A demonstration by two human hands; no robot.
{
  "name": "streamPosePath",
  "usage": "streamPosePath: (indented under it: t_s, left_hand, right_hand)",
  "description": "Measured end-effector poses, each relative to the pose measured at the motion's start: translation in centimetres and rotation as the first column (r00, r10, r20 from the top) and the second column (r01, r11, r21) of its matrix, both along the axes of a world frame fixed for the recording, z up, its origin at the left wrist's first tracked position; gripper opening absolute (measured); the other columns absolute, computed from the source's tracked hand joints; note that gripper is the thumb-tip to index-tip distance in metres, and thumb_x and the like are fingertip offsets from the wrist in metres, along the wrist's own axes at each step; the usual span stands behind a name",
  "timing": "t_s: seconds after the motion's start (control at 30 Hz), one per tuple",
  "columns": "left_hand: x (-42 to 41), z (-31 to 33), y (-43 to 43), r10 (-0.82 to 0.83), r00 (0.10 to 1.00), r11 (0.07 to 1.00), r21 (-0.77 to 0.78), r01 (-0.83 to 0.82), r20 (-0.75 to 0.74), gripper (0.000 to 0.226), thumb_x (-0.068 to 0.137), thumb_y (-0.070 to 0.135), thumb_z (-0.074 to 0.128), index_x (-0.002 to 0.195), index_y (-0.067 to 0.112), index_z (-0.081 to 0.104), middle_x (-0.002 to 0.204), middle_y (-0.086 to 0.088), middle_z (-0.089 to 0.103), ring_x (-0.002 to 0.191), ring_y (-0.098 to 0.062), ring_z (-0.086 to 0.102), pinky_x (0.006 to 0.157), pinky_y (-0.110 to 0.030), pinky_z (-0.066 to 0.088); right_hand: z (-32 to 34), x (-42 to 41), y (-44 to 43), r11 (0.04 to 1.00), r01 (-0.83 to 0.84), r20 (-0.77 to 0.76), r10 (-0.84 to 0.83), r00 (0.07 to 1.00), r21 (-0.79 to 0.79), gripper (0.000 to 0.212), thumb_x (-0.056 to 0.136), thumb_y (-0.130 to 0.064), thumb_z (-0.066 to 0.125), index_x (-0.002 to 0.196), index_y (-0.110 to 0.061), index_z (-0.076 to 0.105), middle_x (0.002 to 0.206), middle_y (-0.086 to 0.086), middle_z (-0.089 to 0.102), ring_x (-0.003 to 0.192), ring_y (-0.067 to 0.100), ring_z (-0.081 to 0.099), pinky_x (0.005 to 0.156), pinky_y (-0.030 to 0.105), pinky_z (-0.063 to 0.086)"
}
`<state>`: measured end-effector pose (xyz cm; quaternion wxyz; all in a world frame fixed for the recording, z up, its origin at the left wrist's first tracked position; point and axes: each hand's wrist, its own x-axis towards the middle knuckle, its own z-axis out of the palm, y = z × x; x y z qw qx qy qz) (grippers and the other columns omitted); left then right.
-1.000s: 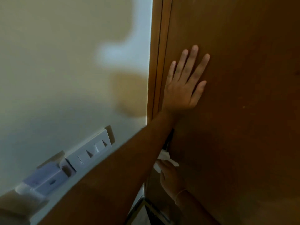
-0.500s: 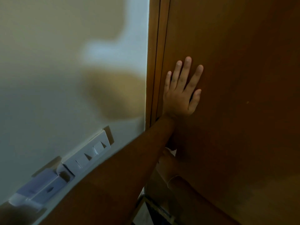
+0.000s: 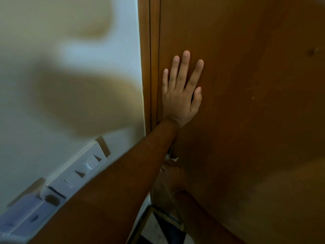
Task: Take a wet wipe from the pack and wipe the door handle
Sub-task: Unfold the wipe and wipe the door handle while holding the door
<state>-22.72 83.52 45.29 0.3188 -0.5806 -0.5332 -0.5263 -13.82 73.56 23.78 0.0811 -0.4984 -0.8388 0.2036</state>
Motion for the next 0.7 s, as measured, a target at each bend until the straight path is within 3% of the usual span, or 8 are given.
streamPosePath:
  t_s: [0.07,0.13,0.23,0.3,0.53,0.7]
  left_hand:
    - [-0.1,-0.1,0.1,0.006,1.0,1.0,0.017,-0.005,-0.009,0.06,0.117,0.049,0.018,0.173,0.027,0.025,0.188,0.013,-0.014,0.177,-0.014,-0.007,0.144,-0.052,0.001]
    - [-0.1,-0.1,0.2,0.01,1.0,1.0,0.022,-0.01,-0.016,0.061,0.117,0.048,0.019,0.173,0.027,0.026,0.188,0.013,-0.014,0.177,-0.015,-0.006,0.144,-0.052,0.003]
    - [-0.1,-0.2,0.3,0.012,1.0,1.0,0.02,-0.012,-0.006,0.061,0.117,0.048,0.019,0.172,0.024,0.03,0.191,-0.005,0.013,0.177,-0.014,-0.006,0.144,-0.052,0.004]
    - [0.0,-0.1,0.3,0.005,1.0,1.0,0.026,-0.006,0.006,0.061,0.117,0.048,0.02,0.171,0.022,0.034,0.181,-0.013,0.028,0.177,-0.013,-0.006,0.144,-0.052,0.004]
    - [0.2,0.1,-0.1,0.004,1.0,0.997,0.076,-0.006,0.028,0.062,0.116,0.049,0.018,0.166,0.019,0.04,0.174,-0.023,0.045,0.175,-0.012,-0.002,0.144,-0.051,0.008]
    - [0.0,0.1,0.0,0.002,1.0,0.997,0.08,-0.005,0.029,0.063,0.116,0.048,0.018,0.166,0.018,0.039,0.174,-0.023,0.04,0.175,-0.009,-0.008,0.144,-0.051,0.006]
  right_hand:
    - [0.6,0.1,-0.5,1.0,-0.017,-0.003,0.017,1.0,-0.01,0.033,0.102,-0.023,0.054,0.132,-0.023,0.068,0.136,0.005,0.066,0.125,0.032,0.065,0.101,0.047,0.055]
    - [1.3,2.1,-0.2,0.999,-0.048,0.002,0.048,0.999,-0.003,0.031,0.102,-0.025,0.058,0.132,-0.027,0.068,0.133,0.006,0.07,0.12,0.03,0.069,0.099,0.047,0.058]
    - [1.8,4.9,1.2,0.99,-0.094,-0.031,0.098,0.995,0.109,0.033,0.099,-0.031,0.069,0.131,-0.033,0.068,0.134,0.004,0.073,0.121,0.024,0.071,0.106,0.045,0.057]
    - [2.6,5.6,2.1,0.973,-0.231,0.055,0.23,0.972,0.021,0.033,0.102,-0.029,0.064,0.134,-0.031,0.068,0.138,0.005,0.071,0.131,0.022,0.063,0.122,0.046,0.043]
    - [4.1,7.5,4.7,0.937,-0.342,0.192,0.35,0.917,-0.074,0.036,0.106,-0.025,0.057,0.14,-0.027,0.068,0.15,-0.001,0.064,0.14,0.018,0.057,0.116,0.033,0.042]
    - [3.8,6.3,4.2,0.948,-0.31,0.245,0.319,0.916,-0.075,0.035,0.106,-0.037,0.055,0.135,-0.023,0.071,0.146,0.005,0.066,0.135,0.022,0.061,0.115,0.039,0.047]
